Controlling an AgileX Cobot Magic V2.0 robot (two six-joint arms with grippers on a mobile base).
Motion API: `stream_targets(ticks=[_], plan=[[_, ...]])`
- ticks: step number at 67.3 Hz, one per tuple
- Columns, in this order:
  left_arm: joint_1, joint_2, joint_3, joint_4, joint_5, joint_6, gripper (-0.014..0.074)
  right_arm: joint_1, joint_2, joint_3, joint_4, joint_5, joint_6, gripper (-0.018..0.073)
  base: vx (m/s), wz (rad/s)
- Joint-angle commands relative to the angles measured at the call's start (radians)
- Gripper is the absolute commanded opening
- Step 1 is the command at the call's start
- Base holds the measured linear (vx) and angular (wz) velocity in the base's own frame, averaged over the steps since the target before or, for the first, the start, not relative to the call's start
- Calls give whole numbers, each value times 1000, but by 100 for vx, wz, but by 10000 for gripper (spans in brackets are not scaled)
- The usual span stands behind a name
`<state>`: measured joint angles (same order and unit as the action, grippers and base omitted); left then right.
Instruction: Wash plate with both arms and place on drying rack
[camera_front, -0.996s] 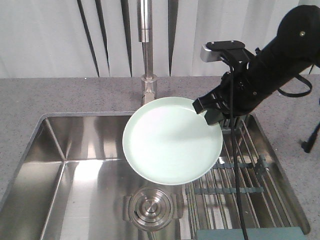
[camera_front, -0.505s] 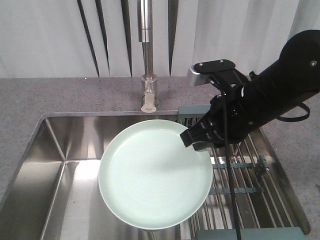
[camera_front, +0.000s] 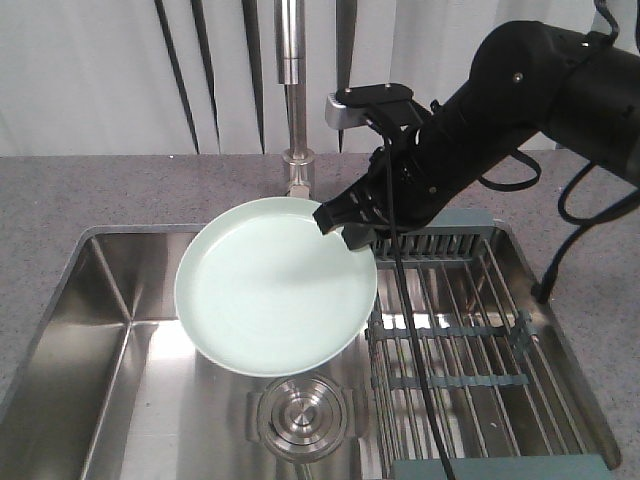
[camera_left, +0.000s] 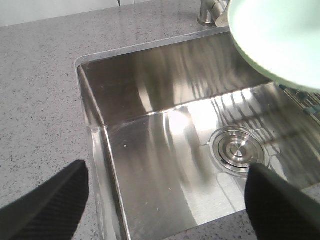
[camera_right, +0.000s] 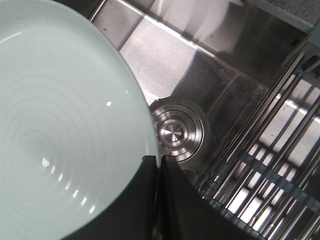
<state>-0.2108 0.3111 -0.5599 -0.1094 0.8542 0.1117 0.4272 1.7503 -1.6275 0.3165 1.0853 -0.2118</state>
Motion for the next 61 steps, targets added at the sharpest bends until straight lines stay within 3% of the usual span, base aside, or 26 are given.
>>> stream_targets(ticks=[1,21,52,61], plan=[[-1,10,-27,-11,-68,-9,587,-45,-8,-89,5,-6,1,-4,0,0],[-1,10,-27,-11,-68,-9,587,-176,5,-123,7,51,3,-4,0,0],[-1,10,-27,-11,-68,-9,587,-202,-230,170,12,-45,2,-4,0,0],[-1,10,-27,-11,-68,-9,587,-176,-295,264,21,-66,1,-4,0,0]])
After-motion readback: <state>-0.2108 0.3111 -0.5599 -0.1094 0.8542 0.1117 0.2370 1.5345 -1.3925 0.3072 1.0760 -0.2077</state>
